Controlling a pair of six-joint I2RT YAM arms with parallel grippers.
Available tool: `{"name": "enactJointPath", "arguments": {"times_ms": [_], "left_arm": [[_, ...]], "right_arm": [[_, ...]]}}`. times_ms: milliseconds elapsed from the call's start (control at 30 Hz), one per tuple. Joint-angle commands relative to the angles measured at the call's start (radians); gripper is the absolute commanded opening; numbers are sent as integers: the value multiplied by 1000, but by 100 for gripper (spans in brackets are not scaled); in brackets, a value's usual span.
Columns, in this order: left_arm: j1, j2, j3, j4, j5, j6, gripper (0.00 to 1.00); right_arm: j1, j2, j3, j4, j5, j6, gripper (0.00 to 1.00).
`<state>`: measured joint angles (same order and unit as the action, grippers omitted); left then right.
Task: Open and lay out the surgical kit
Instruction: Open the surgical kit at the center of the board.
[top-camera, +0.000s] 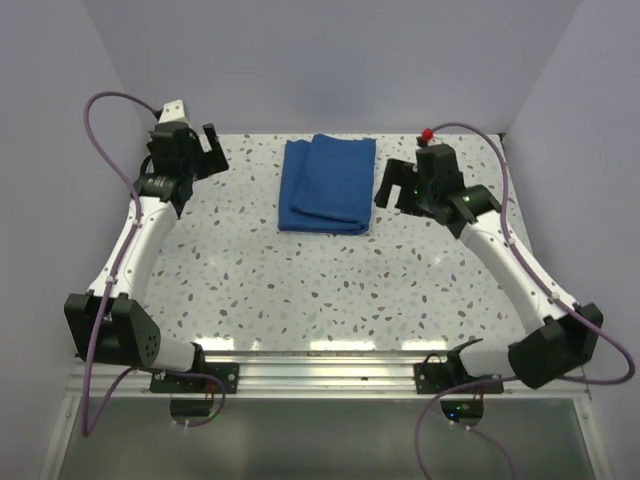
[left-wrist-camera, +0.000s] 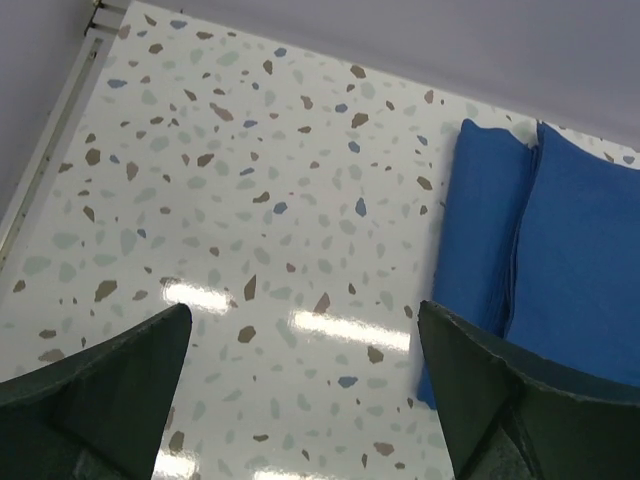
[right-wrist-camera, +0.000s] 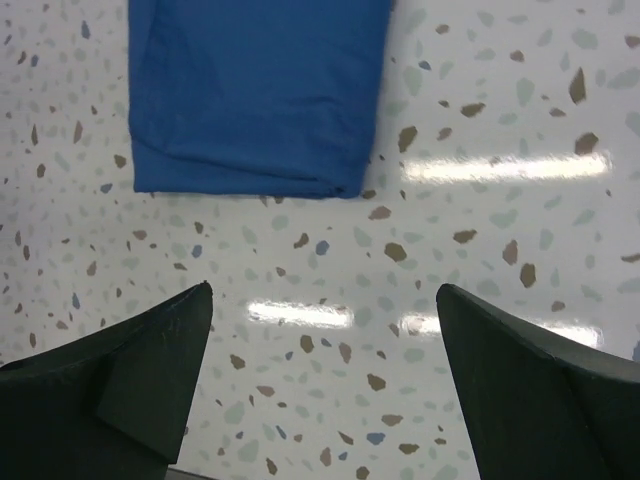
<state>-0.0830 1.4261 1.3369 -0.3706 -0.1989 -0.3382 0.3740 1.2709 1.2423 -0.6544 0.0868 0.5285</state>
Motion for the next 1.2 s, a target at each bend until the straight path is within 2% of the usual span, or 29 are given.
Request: {"name": "enactJointPath", "arguments": {"times_ms": [0,67,100,167,200,333,500,700,867,933,967,1067,1100,1133,1167], "left_arm": [[-1,-53,36,-158,54,-64,100],[-9,-67,3,-168,192,-44,100],[-14,-105,-19,-171,190,-68,100],[-14,-153,-88,-182,159,-120,100],[-14,-192,-108,-177,162,-143,100],[-14,-250,-177,-157,210,-145,100],[-14,-276,-194,-224,243,-122,100],[-14,-317,-193,-292,159,-90,100],[-14,-326,-174,-347,113,-91,100],[-14,-326,-179,-355,112,-96,100],[-15,-326,-179,-363,108,-97,100],[-14,-325,-174,-366,92,-102,100],[-15,-323,-174,-363,90,-104,100],[-14,-320,-171,-357,93,-107,100],[-14,-311,-171,-343,98,-111,100]], "right_arm": [[104,148,264,-58,17,-70,98],[198,307,388,-106,94,-120,98],[221,368,513,-160,108,-125,98],[270,537,638,-212,128,-124,98],[285,588,751,-261,140,-121,98],[336,842,997,-333,146,-124,98],[350,1129,1281,-358,101,-125,98],[350,1252,1290,-235,137,-146,99],[347,1335,1315,-246,180,-150,98],[347,1348,1310,-257,192,-133,86],[348,1349,1291,-254,192,-119,71],[348,1322,1254,-248,214,-102,39],[347,1306,1246,-241,218,-101,22],[347,1294,1240,-237,218,-102,15],[347,1270,1238,-237,223,-108,5]]}}
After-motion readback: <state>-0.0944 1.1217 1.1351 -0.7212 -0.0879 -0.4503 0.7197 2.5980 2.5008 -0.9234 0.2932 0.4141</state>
